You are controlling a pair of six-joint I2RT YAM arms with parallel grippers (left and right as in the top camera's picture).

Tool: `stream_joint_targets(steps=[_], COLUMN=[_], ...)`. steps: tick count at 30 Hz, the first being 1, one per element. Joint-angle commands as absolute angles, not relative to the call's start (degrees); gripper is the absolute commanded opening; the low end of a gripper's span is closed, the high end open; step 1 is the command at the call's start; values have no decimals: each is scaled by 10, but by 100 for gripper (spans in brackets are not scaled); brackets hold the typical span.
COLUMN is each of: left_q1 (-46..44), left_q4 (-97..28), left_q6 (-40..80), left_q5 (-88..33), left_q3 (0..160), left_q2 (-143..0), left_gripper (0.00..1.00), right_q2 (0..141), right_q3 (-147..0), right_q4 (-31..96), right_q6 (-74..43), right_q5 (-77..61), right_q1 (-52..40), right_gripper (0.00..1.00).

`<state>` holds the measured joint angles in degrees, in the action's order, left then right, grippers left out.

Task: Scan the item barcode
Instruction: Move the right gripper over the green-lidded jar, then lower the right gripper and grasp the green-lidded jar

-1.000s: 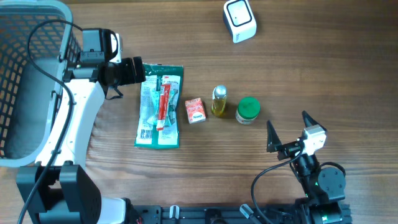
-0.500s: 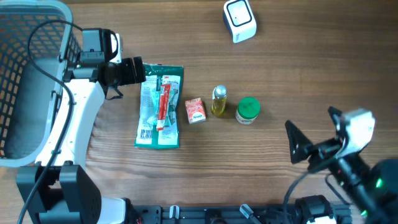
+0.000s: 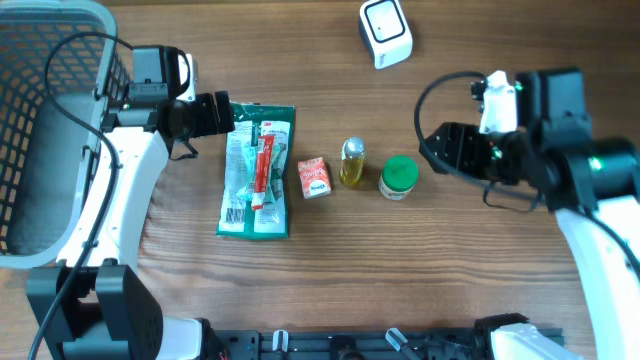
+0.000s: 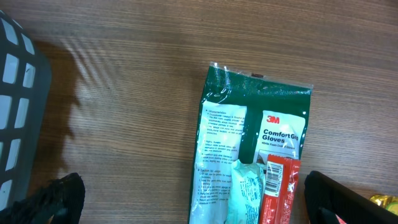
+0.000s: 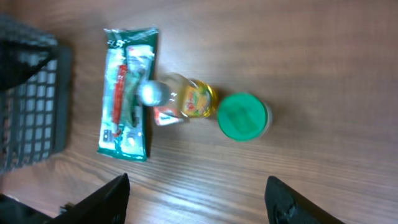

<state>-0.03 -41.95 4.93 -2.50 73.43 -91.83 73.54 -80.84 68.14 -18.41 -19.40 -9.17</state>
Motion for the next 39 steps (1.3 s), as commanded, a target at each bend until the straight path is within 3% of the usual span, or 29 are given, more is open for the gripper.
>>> stream_joint_targets(steps=[1,2,11,25,39], left_q1=[2,2,2,2,2], left_q4=[-418,-418,-418,-418,-418], left_q6=[38,38,38,38,38], left_q5=[-30,-30,-30,-30,-30], left_q3=[738,738,738,738,738], left_q2=[-916,-916,-916,-916,-916], left_gripper=[100,100,100,100,100], right_q2=[786,801,901,1028,1061], right_q3=[-801,-799,-799,-799,-770], right_q4=[687,687,667,628,616], right_q6=[-305,-313,-500,-606,-646], right_q5=[-137,-127,-101,-96,-72], right_q1=[-99,-106,-137,-182,-193], right_gripper=[88,100,100,100,95])
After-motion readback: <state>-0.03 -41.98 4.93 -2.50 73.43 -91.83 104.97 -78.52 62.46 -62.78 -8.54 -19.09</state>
